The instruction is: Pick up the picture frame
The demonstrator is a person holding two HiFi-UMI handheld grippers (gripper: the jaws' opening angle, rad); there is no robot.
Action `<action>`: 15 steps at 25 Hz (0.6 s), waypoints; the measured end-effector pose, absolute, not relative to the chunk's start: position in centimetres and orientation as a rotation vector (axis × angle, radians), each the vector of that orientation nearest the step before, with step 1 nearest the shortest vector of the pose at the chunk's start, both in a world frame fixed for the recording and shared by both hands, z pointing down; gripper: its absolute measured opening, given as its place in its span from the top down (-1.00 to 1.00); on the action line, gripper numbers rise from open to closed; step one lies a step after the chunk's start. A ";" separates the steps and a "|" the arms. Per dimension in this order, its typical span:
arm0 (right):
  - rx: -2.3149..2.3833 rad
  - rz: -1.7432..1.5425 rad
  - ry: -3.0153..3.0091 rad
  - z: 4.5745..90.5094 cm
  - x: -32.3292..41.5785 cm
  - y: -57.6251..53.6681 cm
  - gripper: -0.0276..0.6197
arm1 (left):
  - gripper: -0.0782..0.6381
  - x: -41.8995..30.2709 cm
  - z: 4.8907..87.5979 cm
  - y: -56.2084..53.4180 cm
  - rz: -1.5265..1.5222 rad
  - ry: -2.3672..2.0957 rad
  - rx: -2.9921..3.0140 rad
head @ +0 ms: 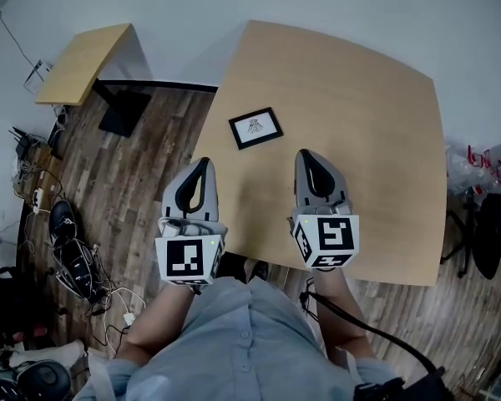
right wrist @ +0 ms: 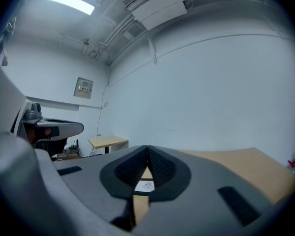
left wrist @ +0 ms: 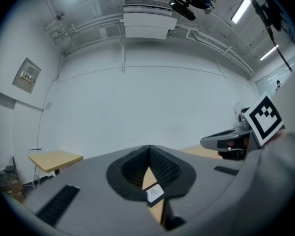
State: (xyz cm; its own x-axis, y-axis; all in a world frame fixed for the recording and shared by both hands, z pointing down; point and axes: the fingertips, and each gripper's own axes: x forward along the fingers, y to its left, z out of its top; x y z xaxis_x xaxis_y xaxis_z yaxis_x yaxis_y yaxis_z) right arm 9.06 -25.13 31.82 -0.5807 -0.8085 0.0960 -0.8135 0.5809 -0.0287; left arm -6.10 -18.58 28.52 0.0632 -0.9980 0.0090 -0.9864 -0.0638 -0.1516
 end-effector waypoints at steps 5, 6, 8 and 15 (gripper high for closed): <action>1.385 0.143 -2.699 33.0 8.0 -28.2 0.91 | 0.78 -6.7 28.4 -21.5 -0.079 2.109 -2.252; 1.381 0.148 -2.694 33.2 7.8 -28.8 0.91 | 0.78 -6.9 28.5 -22.0 -0.071 2.113 -2.259; 1.374 0.156 -2.682 33.6 7.6 -30.1 0.91 | 0.78 -7.3 29.0 -23.2 -0.073 2.121 -2.272; 1.342 0.219 -2.612 36.5 6.4 -34.6 0.91 | 0.78 -8.2 30.2 -27.5 -0.069 2.107 -2.319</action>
State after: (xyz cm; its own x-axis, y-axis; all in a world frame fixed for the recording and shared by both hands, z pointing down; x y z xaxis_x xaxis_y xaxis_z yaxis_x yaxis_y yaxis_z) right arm 6.39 -34.61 36.55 -0.5690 -0.7863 0.2409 -0.8154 0.5774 -0.0415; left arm -8.17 -27.47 30.21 0.0951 -0.9951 0.0271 -0.9948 -0.0960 -0.0354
